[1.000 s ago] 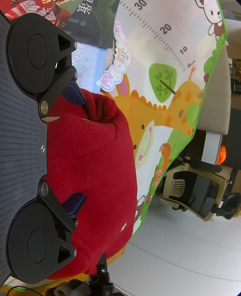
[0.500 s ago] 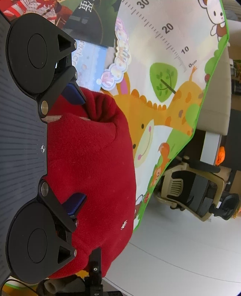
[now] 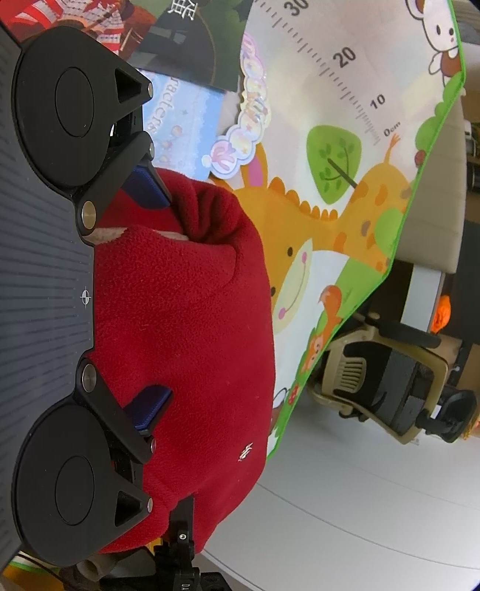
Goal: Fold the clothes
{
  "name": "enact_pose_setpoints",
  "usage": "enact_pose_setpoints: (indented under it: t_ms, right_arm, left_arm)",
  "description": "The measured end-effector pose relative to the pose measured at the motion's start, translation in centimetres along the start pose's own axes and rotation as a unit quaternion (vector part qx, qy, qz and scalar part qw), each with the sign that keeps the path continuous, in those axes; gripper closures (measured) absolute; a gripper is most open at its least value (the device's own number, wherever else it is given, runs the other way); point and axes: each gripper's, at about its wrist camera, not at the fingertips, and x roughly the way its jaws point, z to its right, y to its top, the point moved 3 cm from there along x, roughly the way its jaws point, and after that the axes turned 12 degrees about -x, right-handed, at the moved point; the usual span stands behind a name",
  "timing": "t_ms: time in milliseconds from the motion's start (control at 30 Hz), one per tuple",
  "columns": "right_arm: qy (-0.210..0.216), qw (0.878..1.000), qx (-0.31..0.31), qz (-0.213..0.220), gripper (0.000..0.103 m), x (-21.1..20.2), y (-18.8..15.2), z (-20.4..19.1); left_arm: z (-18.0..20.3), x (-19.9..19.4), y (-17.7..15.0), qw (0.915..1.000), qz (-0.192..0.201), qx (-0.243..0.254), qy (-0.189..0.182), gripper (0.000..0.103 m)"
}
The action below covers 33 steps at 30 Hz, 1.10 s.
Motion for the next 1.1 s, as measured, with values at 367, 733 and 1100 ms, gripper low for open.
enact_pose_setpoints:
  t_ms: [367,733,1100]
  right_arm:
    - [0.012,1.000,0.010,0.013,0.000,0.1,-0.7,0.5]
    - [0.014,0.999,0.002,0.043,0.000,0.0,-1.6,0.6]
    - [-0.055,0.995,-0.056,0.061,0.000,-0.8,-2.1,-0.8]
  left_arm:
    - [-0.3,0.0,0.0,0.9998,-0.007,-0.017,-0.009,0.000]
    - [-2.9,0.5,0.7,0.9721,-0.053,-0.171,-0.151,0.000]
    - [-0.1,-3.0,8.8,0.9765,0.032,-0.138,-0.163,0.000]
